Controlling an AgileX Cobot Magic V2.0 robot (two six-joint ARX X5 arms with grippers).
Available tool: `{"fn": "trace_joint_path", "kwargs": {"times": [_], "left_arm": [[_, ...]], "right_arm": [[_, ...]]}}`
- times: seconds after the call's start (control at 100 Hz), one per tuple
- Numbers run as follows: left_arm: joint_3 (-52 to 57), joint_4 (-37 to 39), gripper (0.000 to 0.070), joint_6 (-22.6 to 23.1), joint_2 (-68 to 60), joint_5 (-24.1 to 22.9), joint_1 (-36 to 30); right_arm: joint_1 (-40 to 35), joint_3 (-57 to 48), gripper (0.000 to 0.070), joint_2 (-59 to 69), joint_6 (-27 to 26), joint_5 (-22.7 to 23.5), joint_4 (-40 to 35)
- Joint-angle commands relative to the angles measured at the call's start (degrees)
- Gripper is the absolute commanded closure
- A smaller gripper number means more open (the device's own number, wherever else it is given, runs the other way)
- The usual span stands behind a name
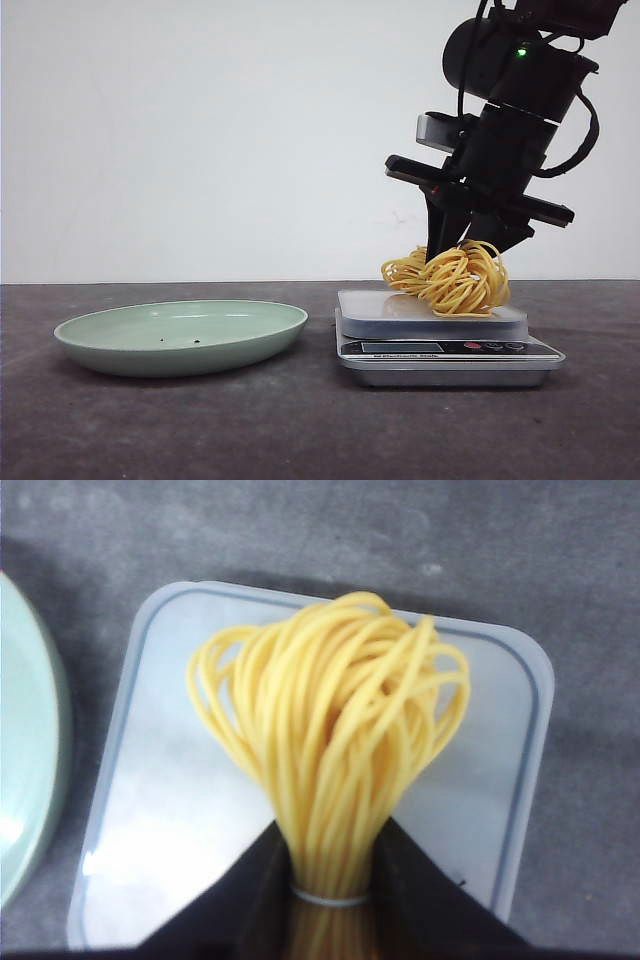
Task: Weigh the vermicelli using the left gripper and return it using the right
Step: 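Lower the right gripper onto the vermicelli on the scale and close, then lift the vermicelli with the right gripper and carry it over the plate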
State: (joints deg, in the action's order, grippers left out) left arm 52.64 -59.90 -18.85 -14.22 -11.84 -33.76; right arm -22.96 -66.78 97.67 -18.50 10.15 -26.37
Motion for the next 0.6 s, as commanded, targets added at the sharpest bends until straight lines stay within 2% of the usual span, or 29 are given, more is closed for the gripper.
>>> {"fn": "trace_joint_path", "kwargs": {"times": [0.0,0.16,0.33,0.45,0.59], "left_arm": [[0.8,0.1,0.0471,0.6,-0.1,-0.2,-0.3],[0.8,-0.4,0.0471,0.7,-0.1,-0.2,-0.3],[0.8,0.0,0.0471,0.7,-0.1,-0.2,-0.3],[0.8,0.8,0.0471,0.7,-0.1,-0.5,-0.3],[0.8,1.3,0.0471,0.7,-0.1,-0.5,-0.3]], "right_arm": [[-0.9,-1.9,0.0700,-0.4,-0.6,0.4,0.4],[-3.1,-3.0,0.0700,-6.1,0.3,1.1,0.2],[-7.2,-4.8,0.0700,-11.3,0.1,5.4,0.7],[-11.3,-8.4,0.0700,-11.5,-0.8,6.3,1.0],[-16.2,-12.3,0.0700,-9.1,-3.1,6.2,6.1]]}}
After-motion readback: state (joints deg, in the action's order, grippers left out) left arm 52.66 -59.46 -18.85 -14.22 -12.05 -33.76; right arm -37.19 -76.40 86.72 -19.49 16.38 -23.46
